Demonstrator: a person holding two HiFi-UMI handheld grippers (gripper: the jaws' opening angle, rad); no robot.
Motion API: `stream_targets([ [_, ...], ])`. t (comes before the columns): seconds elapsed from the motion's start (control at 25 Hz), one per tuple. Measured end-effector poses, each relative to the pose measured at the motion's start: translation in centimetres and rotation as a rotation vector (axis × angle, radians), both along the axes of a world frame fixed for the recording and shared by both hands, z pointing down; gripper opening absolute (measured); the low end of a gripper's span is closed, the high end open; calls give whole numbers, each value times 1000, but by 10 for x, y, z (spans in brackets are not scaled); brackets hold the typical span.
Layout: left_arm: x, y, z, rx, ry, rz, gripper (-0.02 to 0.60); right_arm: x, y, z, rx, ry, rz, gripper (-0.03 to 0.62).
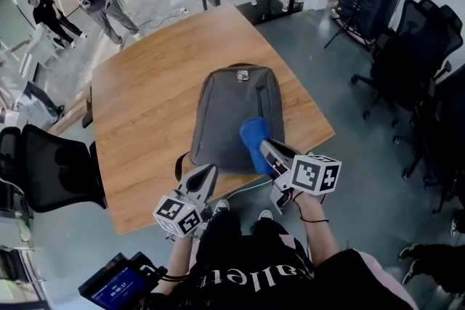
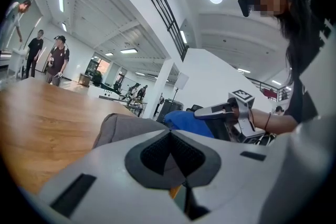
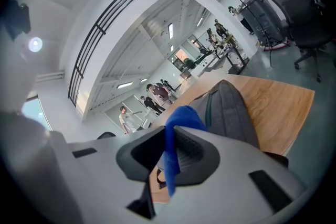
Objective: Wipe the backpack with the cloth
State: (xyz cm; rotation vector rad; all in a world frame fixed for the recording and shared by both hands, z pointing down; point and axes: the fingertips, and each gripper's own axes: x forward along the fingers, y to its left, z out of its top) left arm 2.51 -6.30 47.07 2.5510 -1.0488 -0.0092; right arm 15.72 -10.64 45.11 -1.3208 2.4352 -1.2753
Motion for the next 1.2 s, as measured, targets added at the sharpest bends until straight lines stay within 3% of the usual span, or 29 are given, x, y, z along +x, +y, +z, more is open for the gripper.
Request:
stream_targets([
  [0.48, -81, -51, 0, -1, 4, 55, 0, -139, -52, -5, 1, -16, -63, 58],
  [0.68, -105, -74, 12, -1, 13, 76, 0, -175, -79, 18, -25, -19, -64, 58],
  [0.88, -106, -87, 22, -8, 24, 104, 0, -178, -94, 40, -54, -1, -48, 58],
  [1.2, -78, -88, 22, -12, 48, 171, 0, -114, -86, 52, -87, 33, 76, 57],
])
